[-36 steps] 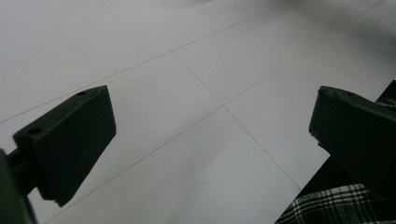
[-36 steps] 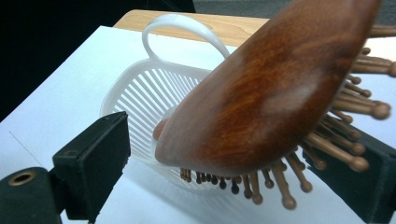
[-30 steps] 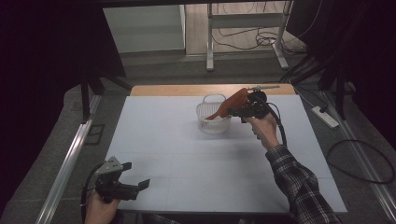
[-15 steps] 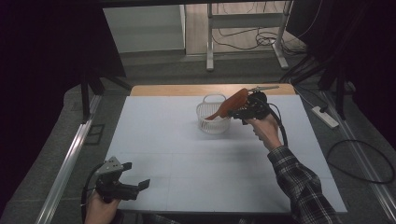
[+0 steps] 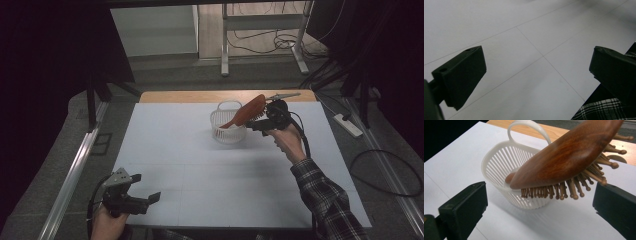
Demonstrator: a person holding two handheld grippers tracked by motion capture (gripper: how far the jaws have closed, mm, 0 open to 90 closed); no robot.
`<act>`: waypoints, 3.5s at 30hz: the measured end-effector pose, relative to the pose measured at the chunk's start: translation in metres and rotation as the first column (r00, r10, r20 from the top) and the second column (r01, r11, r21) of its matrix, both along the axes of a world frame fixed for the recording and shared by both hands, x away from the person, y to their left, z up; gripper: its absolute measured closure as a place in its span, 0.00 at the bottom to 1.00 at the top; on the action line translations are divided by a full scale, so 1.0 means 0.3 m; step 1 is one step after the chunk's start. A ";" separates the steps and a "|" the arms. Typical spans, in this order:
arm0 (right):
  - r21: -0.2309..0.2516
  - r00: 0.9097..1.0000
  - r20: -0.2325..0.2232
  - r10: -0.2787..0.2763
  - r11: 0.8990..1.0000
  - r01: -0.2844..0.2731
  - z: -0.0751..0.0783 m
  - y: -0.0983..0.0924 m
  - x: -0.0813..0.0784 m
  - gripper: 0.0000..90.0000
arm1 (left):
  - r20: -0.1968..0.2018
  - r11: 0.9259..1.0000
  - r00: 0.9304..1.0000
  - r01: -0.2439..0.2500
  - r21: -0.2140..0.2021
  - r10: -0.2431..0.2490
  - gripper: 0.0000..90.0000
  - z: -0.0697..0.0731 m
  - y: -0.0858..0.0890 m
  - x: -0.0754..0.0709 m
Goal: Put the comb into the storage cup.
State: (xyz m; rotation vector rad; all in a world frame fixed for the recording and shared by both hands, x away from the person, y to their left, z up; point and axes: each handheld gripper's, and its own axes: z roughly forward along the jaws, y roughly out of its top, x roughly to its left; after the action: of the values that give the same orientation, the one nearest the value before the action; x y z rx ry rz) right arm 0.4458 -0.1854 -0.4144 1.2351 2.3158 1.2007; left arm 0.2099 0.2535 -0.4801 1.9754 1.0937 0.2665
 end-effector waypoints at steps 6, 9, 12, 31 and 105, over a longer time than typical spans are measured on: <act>-0.008 1.000 0.009 0.007 1.000 -0.007 -0.003 -0.007 -0.016 0.00 | 0.000 1.000 1.000 0.000 0.000 0.000 0.01 0.000 0.000 0.000; -0.009 1.000 0.024 0.013 1.000 -0.013 -0.008 -0.013 -0.027 0.00 | -0.001 1.000 1.000 0.001 0.000 -0.001 0.01 0.000 0.000 0.000; -0.012 1.000 0.026 0.013 1.000 -0.013 -0.010 -0.015 -0.032 0.00 | -0.002 1.000 1.000 0.002 0.001 -0.002 0.01 -0.001 -0.001 0.001; -0.030 0.998 0.025 0.052 0.998 -0.051 -0.041 -0.034 -0.076 0.00 | -0.010 1.000 1.000 0.005 0.001 -0.005 0.01 -0.001 -0.001 0.003; -0.077 0.991 -0.040 0.129 0.988 -0.131 -0.082 -0.135 -0.273 0.00 | -0.010 1.000 1.000 0.010 -0.025 -0.010 0.01 -0.001 0.007 0.003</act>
State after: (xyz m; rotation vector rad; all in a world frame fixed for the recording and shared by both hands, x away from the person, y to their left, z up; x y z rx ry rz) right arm 0.3640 -0.2258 -0.4391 1.1018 2.4776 1.1234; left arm 0.2109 0.2557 -0.4804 1.9617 1.0885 0.2370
